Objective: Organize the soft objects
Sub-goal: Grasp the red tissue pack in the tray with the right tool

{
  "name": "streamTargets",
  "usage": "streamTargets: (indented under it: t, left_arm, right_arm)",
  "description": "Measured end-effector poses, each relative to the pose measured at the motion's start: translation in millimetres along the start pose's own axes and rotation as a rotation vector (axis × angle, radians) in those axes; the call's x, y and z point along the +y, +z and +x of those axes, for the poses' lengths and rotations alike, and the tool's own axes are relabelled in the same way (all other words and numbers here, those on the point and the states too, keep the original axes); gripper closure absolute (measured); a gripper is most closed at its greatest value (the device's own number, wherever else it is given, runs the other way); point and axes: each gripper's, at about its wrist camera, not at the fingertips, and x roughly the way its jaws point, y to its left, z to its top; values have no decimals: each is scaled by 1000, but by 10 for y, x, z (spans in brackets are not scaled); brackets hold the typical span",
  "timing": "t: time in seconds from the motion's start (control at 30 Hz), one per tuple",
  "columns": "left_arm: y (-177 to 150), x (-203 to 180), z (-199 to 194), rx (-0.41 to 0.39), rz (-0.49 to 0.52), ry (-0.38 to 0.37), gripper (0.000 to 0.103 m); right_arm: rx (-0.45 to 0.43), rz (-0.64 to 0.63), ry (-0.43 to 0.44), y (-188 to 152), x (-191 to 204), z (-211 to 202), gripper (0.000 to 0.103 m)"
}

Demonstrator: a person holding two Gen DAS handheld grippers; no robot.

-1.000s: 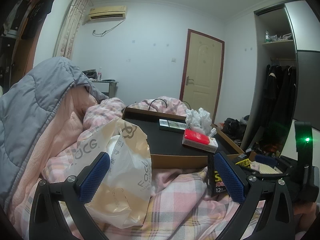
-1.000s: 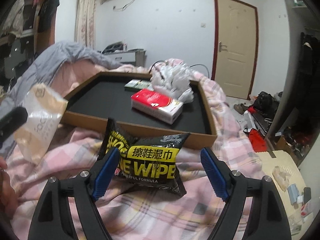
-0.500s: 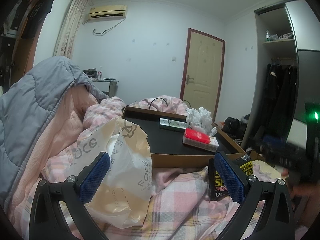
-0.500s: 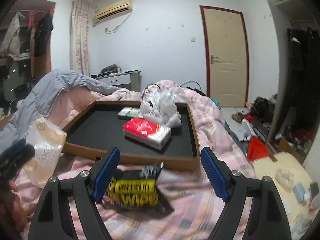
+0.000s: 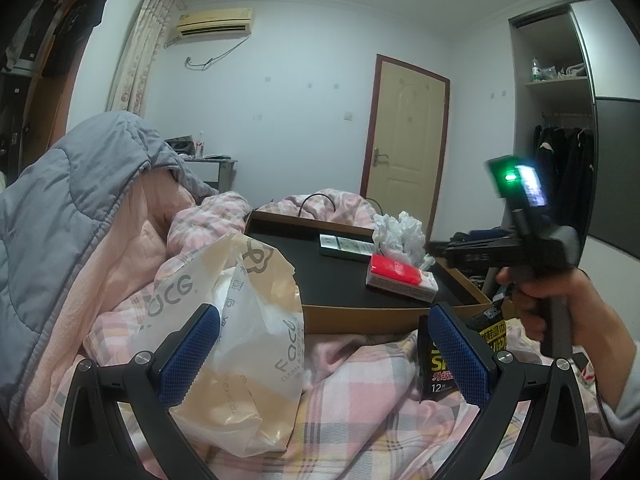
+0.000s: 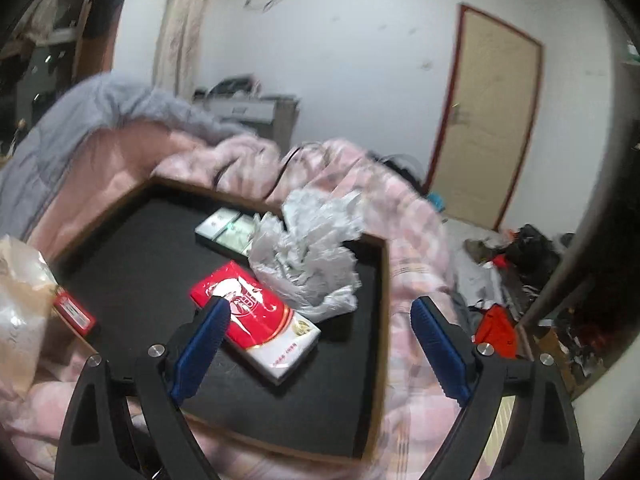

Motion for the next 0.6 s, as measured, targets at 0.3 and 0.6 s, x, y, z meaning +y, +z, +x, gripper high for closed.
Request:
streamTargets:
  t: [0.3, 0.6]
  left_arm:
    - [5, 16, 9, 1, 2, -1, 0]
    - [5, 16, 8, 1, 2, -1, 0]
  right_arm:
    - [256, -89, 121, -50, 193, 500, 12]
    - [281, -120, 95, -153, 282, 508, 12]
